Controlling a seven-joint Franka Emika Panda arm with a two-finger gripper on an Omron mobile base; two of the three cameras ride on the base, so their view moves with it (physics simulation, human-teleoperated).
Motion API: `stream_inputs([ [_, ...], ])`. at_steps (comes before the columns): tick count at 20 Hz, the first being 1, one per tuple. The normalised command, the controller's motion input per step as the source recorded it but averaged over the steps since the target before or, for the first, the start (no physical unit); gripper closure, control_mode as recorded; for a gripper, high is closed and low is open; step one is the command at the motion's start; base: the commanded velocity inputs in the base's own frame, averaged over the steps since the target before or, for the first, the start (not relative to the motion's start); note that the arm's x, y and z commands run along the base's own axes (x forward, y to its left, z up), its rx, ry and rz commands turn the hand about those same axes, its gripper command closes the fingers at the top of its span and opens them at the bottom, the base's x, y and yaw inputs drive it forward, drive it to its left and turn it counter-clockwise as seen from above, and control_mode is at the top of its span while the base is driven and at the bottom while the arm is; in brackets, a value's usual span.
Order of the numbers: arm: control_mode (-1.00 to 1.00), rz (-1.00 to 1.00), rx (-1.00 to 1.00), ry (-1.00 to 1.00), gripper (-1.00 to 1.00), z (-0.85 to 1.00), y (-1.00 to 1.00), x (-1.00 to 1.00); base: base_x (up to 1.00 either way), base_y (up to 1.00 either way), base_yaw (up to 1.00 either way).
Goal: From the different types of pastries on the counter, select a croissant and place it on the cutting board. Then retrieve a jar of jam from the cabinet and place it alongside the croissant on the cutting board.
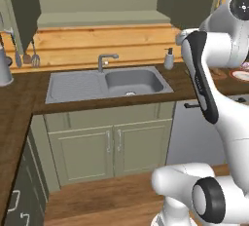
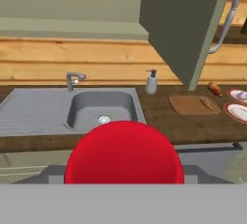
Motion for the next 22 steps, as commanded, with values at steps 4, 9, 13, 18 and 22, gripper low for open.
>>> stream_inputs([
  [4,1.0,0.0,0.0,0.0,1.0,0.0,0.0,0.0,-0.98,-0.94,0.0],
  [9,1.0,0.0,0.0,0.0,1.0,0.0,0.0,0.0,-0.54,-1.0,0.0],
  [13,1.0,0.0,0.0,0.0,1.0,0.0,0.0,0.0,0.37,-0.97,0.04],
  [18,1.0,0.0,0.0,0.0,1.0,0.0,0.0,0.0,0.97,-0.6,0.13],
  [22,1.0,0.0,0.0,0.0,1.0,0.0,0.0,0.0,1.0,-0.01,0.11],
])
